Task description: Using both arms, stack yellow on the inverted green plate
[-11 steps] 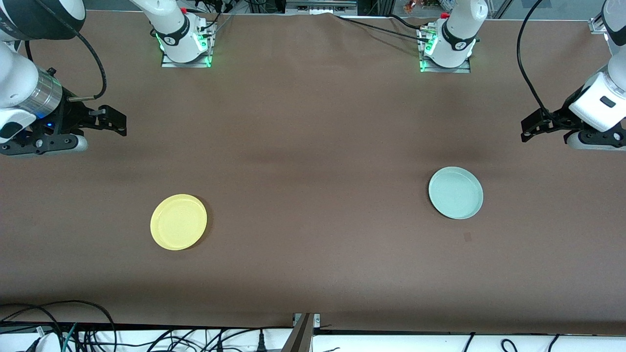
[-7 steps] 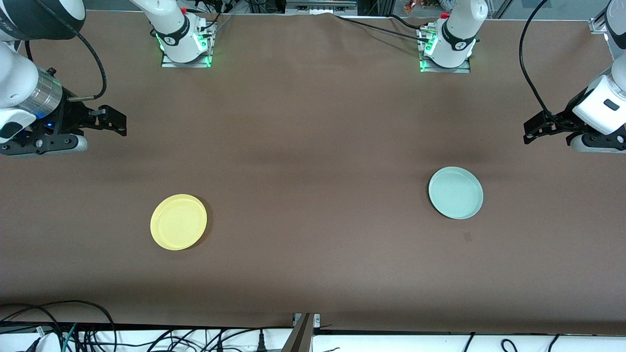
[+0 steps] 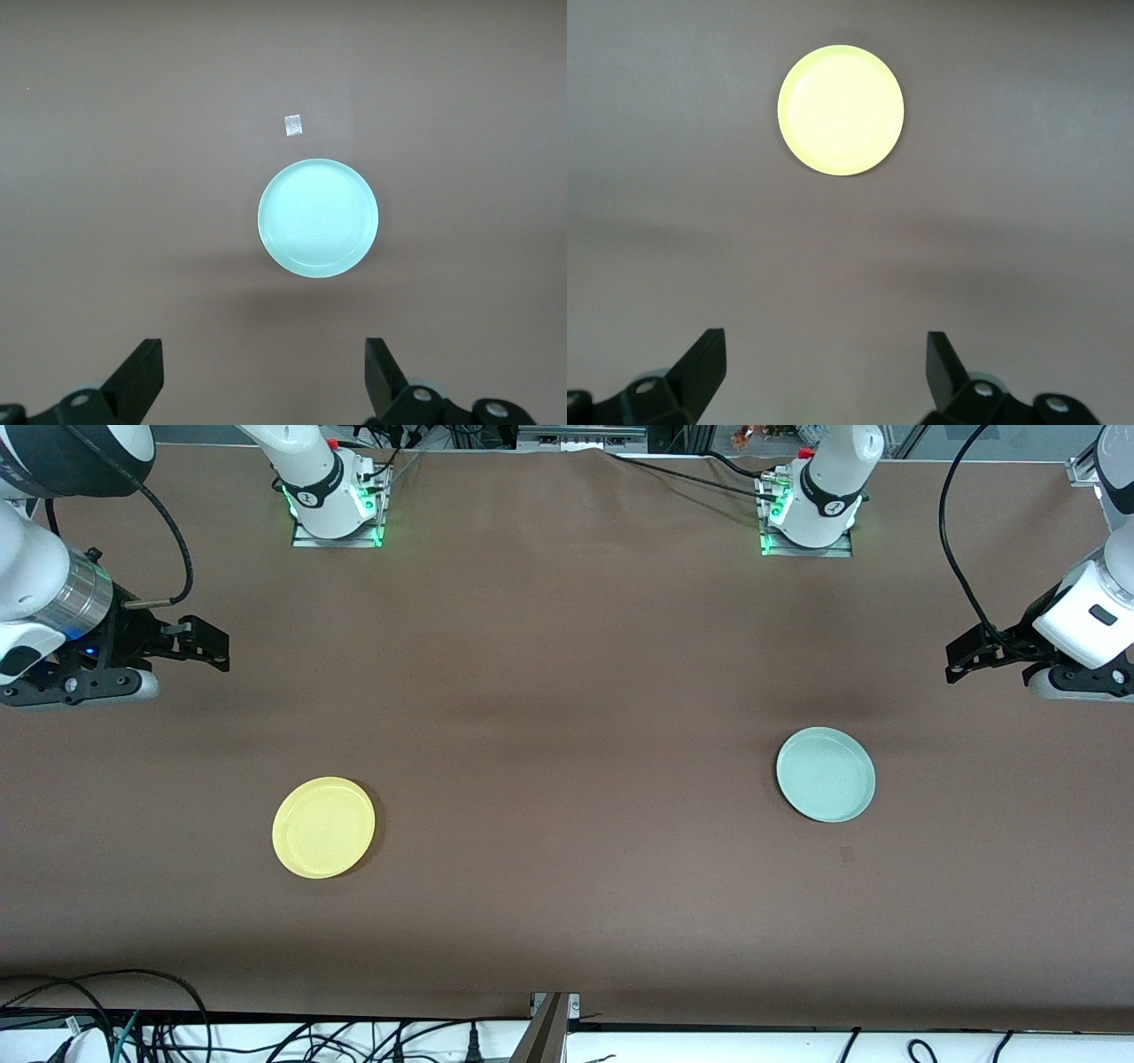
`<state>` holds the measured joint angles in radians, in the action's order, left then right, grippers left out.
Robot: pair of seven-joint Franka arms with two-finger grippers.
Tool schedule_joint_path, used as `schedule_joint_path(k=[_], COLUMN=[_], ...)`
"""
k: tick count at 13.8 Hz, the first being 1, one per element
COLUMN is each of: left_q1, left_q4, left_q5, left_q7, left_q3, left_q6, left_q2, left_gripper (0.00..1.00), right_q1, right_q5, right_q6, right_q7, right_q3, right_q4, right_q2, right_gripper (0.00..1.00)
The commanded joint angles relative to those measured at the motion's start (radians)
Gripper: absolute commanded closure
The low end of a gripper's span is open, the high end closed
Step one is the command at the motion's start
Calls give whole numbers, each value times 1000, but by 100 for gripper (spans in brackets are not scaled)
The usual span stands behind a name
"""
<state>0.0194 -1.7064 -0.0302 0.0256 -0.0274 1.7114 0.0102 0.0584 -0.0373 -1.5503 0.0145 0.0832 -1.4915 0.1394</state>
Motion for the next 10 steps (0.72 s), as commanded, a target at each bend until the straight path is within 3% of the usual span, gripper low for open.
schedule_joint_path(k=[1, 10], left_q1=[4, 2], left_q4=[33, 33], left_q5=[15, 18], left_q7=[20, 23], left_q3=[0, -2], left_q6=[-27, -32], left_q2=[17, 46], left_gripper=[0, 0], right_q1=[3, 3], right_q5=[-6, -6], right_q6=[12, 12], right_q7=[-7, -7], right_q3=[1, 1], right_q4=[-1, -1], right_q2=[-12, -12], right_gripper=[0, 0])
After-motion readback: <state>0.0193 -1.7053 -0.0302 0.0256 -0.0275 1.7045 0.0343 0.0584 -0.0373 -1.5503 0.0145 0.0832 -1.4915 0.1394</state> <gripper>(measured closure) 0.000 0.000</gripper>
